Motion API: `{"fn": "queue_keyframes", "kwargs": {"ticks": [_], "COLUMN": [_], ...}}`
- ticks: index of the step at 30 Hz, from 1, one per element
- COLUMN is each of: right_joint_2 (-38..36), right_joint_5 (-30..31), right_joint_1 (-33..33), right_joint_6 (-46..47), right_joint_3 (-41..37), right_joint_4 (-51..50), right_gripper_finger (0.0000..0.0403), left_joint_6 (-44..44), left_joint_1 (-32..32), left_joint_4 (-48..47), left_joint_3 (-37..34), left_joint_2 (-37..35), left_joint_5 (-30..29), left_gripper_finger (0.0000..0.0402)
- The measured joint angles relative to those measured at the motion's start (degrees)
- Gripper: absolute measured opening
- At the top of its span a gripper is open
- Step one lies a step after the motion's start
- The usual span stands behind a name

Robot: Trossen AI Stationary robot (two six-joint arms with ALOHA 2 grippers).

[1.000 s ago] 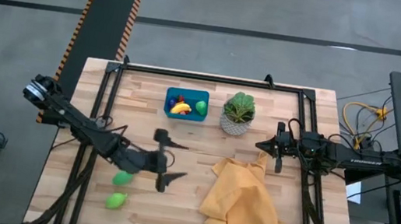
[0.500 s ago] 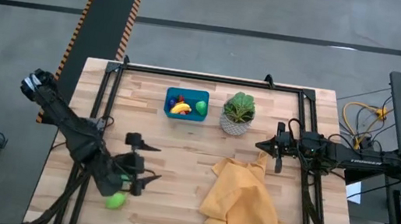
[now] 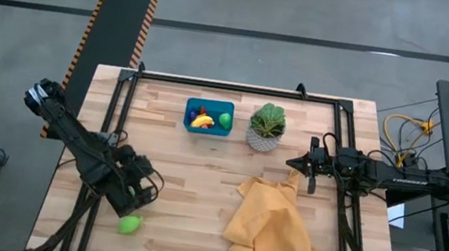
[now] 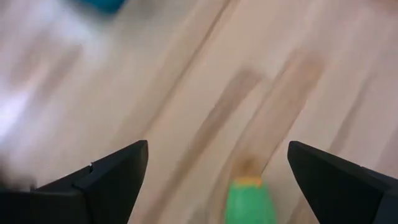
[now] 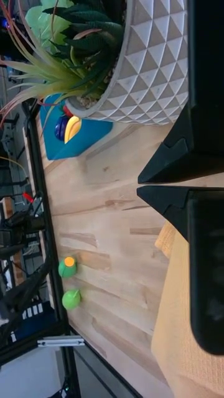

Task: Pick and placing Produce into tupperware
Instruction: Put the green corn into the blue bin

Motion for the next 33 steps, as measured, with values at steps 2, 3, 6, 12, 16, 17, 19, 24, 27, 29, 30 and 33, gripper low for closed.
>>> {"fn": "queue_keyframes", "kwargs": {"ticks": [2,3,6,12,16,17,19,24,27,29,30,33], "right_joint_2": [0.00,-0.01,0.00,-0.02,-0.02,-0.02,0.00,0.00,0.00,0.00,-0.02,0.00], "right_joint_5": [0.00,0.02,0.02,1.07,1.07,1.07,1.07,1.07,1.07,1.07,1.07,1.07], "right_joint_1": [0.01,-0.01,-0.02,0.01,0.01,0.01,0.01,0.01,0.01,0.01,0.01,0.01], "right_joint_6": [0.00,0.00,0.00,-0.04,-0.17,-0.17,-0.17,-0.20,-0.18,-0.20,-0.20,-0.40], "right_joint_3": [0.00,0.00,0.00,0.00,0.00,0.00,0.00,0.00,0.00,0.00,0.00,0.00], "right_joint_4": [0.00,0.01,0.02,0.07,0.07,0.07,0.07,0.07,0.07,0.07,0.07,0.05], "right_gripper_finger": [0.0009,0.0009,0.0009,0.0009,0.0009,0.0009,0.0009,0.0009,0.0009,0.0009,0.0009,0.0009], "left_joint_6": [-4.56,-6.58,-10.46,-11.43,-10.55,-9.93,-8.28,-7.03,-6.63,-6.32,-6.27,-5.60], "left_joint_1": [0.00,0.00,0.01,0.00,0.00,0.02,0.02,0.02,0.02,0.02,0.02,0.02], "left_joint_4": [-2.63,-3.71,-4.40,-3.04,-1.25,-0.89,0.15,0.71,2.47,3.83,4.37,4.39], "left_joint_3": [-0.09,-0.14,-0.15,-0.16,-0.19,-0.15,-0.02,0.58,0.45,-0.01,-0.20,-0.87], "left_joint_2": [1.08,1.70,3.36,7.73,10.98,11.68,13.05,14.99,15.49,15.92,16.27,17.48], "left_joint_5": [4.03,5.75,9.66,19.30,22.08,22.22,22.71,23.49,23.98,24.14,24.14,24.24], "left_gripper_finger": [0.0370,0.0370,0.0370,0.0370,0.0370,0.0370,0.0370,0.0370,0.0370,0.0370,0.0370,0.0370]}}
